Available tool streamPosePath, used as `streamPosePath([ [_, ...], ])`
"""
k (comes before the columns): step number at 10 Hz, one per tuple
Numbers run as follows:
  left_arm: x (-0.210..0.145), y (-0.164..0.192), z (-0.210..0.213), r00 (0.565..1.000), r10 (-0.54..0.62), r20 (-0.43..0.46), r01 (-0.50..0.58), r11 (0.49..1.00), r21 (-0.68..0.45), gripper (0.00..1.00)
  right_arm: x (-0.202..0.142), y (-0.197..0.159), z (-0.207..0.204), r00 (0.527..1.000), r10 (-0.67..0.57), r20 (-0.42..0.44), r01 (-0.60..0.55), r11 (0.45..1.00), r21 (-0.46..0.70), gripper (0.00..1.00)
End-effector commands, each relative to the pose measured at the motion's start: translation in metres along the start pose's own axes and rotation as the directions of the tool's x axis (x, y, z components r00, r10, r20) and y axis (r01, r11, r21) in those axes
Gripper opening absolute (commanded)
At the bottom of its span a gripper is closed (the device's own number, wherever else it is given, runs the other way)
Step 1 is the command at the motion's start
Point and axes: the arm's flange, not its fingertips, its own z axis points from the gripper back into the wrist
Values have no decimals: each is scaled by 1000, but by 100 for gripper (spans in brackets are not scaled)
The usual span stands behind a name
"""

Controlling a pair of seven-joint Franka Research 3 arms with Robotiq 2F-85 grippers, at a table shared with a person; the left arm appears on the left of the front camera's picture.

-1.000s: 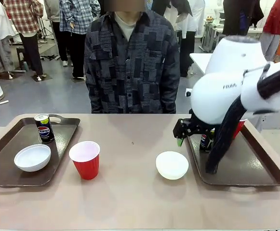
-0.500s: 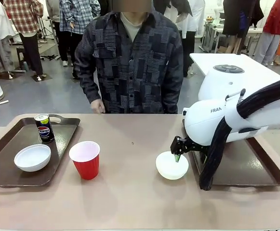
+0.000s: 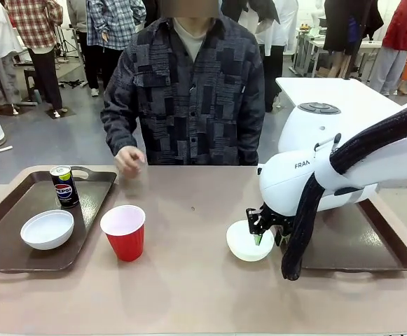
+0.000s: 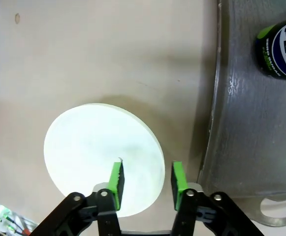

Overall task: Prepare tableware on both trays.
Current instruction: Pick up a Picnic Bowl from the table and place it on a Handle tray.

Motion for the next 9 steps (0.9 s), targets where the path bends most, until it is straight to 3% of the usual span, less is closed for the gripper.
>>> streamPosePath([
  [1, -3, -1, -2, 1000, -2, 14, 2, 1000, 6, 100, 3, 3, 0, 1000, 3, 12, -3, 1000, 7, 0],
  [2, -3, -1, -2, 1000, -2, 14, 2, 1000, 6, 100, 3, 3, -1, 1000, 4, 9, -4, 1000, 5, 3],
  [6, -3, -1, -2, 1000, -2, 14, 2, 1000, 6, 100, -4, 5, 14, 999, 28, 17, -28, 999, 30, 0],
  [9, -3, -1, -2, 1000, -2, 14, 2, 1000, 6, 100, -41, 14, 93, 990, 128, 66, -135, 985, 112, 0],
])
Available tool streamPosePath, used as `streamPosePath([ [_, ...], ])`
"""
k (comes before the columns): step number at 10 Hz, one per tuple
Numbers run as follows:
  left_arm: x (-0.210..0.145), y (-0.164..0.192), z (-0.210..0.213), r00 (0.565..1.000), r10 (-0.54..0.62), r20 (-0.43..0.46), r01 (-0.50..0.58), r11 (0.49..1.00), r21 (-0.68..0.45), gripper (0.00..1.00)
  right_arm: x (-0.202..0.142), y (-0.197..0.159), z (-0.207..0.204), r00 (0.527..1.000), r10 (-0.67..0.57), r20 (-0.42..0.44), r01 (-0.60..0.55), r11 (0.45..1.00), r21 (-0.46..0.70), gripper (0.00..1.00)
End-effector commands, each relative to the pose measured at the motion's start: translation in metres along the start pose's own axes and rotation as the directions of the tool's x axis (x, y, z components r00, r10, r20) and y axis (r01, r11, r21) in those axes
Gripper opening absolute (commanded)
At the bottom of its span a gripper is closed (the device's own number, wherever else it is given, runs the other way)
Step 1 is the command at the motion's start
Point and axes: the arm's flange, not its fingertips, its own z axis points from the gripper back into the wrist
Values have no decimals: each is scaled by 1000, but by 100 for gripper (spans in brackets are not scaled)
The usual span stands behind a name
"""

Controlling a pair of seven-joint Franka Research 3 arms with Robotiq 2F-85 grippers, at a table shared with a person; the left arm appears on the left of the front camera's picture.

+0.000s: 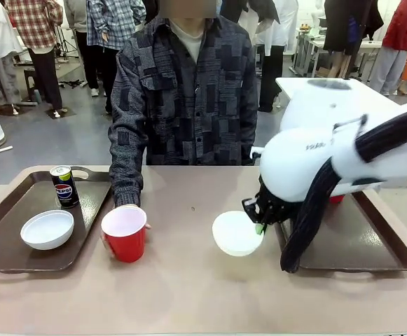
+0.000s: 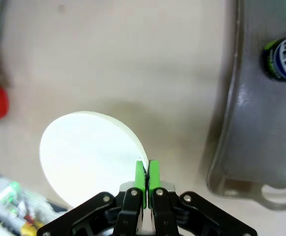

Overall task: Prepare tableware on both trays.
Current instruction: Pick up a Picnic Bowl from the table and place it on a Handle tray.

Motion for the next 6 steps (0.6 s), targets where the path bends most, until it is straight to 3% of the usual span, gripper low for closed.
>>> streamPosePath([
  [1, -3, -1, -2, 1000, -2, 14, 2, 1000, 6, 100, -24, -3, 54, 998, 41, 38, -43, 997, 65, 0],
  [2, -3, -1, -2, 1000, -2, 14, 2, 1000, 6, 100, -27, -4, 71, 998, 38, 58, -41, 998, 55, 0],
  [4, -3, -1, -2, 1000, -2, 14, 2, 1000, 6, 100, -29, -24, 83, 1000, -4, 9, 4, 1000, 27, 0],
  [6, -3, -1, -2, 1000, -2, 14, 2, 1000, 6, 100, -27, -70, 94, 999, -24, -49, 26, 999, 23, 0],
])
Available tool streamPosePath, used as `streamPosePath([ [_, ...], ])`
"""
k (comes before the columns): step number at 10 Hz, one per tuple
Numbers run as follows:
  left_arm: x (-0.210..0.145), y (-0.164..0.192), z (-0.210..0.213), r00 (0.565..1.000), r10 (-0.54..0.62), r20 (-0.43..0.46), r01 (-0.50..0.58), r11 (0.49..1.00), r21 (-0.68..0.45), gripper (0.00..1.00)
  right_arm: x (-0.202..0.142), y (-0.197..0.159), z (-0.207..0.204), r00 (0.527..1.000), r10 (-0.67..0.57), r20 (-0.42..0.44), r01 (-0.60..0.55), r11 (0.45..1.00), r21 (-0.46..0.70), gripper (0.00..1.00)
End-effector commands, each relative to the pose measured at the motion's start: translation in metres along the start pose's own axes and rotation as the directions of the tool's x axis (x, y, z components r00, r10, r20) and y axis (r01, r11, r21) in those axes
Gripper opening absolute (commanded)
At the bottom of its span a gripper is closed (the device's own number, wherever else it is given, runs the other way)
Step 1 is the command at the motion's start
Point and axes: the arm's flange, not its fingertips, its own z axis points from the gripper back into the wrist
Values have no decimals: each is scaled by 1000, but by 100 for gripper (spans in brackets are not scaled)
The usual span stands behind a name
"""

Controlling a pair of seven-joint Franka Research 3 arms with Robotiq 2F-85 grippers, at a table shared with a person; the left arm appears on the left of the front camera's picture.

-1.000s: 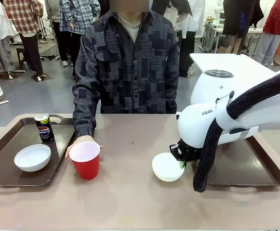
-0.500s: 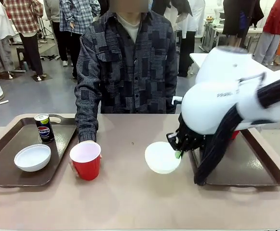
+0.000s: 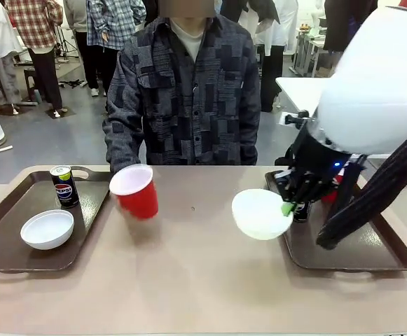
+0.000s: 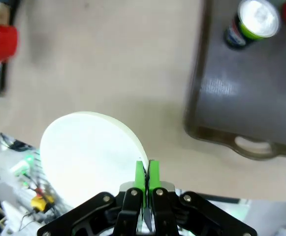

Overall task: Prepare tableware on both trays.
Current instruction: Pick up a Picnic Bowl from the table and place it on a Handle tray.

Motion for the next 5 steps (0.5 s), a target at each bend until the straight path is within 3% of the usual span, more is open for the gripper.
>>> streamPosePath([
  [1, -3, -2, -2, 1000, -3, 13, 3, 1000, 7, 100, 6, -54, 14, 999, -25, -44, 24, 1000, -16, 0],
  [3, -3, -2, -2, 1000, -3, 13, 3, 1000, 7, 100, 7, -99, 31, 994, -84, -65, 84, 996, 5, 0],
  [5, -3, -2, -2, 1000, -3, 13, 3, 1000, 7, 100, 7, -133, 38, 996, -69, -64, 66, 997, -37, 0],
])
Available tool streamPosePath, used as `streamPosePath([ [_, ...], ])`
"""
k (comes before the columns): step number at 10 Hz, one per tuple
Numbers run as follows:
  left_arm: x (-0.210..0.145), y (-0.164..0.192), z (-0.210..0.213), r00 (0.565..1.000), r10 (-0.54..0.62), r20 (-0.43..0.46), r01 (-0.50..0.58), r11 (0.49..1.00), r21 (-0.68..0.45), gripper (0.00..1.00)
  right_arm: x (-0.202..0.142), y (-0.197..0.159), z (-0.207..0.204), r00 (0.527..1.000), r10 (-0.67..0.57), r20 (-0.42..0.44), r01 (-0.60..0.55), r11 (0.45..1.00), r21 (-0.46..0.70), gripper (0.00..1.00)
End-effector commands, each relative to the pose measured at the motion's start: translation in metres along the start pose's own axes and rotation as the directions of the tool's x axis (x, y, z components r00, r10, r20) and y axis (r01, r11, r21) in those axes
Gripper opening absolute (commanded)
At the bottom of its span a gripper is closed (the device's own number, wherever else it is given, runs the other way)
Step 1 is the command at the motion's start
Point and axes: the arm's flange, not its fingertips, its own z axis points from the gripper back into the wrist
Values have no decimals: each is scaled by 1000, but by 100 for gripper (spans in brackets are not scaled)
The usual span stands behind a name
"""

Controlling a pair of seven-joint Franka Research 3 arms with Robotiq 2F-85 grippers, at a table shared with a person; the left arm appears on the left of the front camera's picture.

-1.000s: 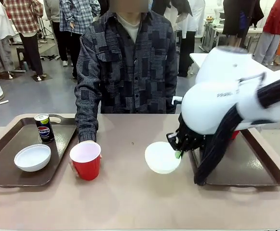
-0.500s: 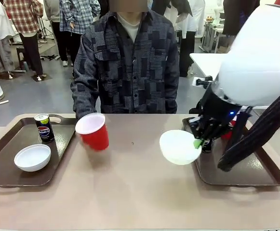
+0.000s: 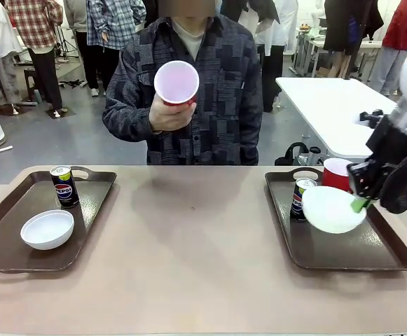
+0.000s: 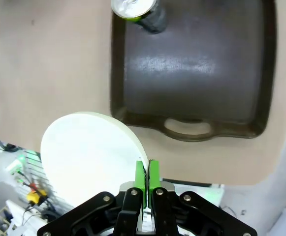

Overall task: Prepare tableware on both trays.
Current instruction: Pick up a Picnic Bowl from the table and place it on a Handle tray.

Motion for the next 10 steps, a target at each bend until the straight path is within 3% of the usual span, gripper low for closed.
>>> streamPosePath([
  [1, -3, -2, -2, 1000, -3, 13, 3, 1000, 7, 100, 1, -23, 8, 998, 61, -24, -63, 995, -73, 0],
  [3, -3, -2, -2, 1000, -3, 13, 3, 1000, 7, 100, 2, -41, 5, 1000, 22, -19, -23, 996, -91, 0],
  [4, -3, -2, -2, 1000, -3, 13, 3, 1000, 7, 100, 0, -27, 6, 1000, 17, -11, -17, 999, -51, 0],
  [8, -3, -2, -2, 1000, -3, 13, 3, 1000, 7, 100, 0, -33, 6, 1000, 17, -13, -18, 998, -66, 4],
  [10, -3, -2, -2, 1000, -3, 13, 3, 1000, 7, 100, 17, -47, -27, 999, 24, 36, -22, 998, -55, 4],
])
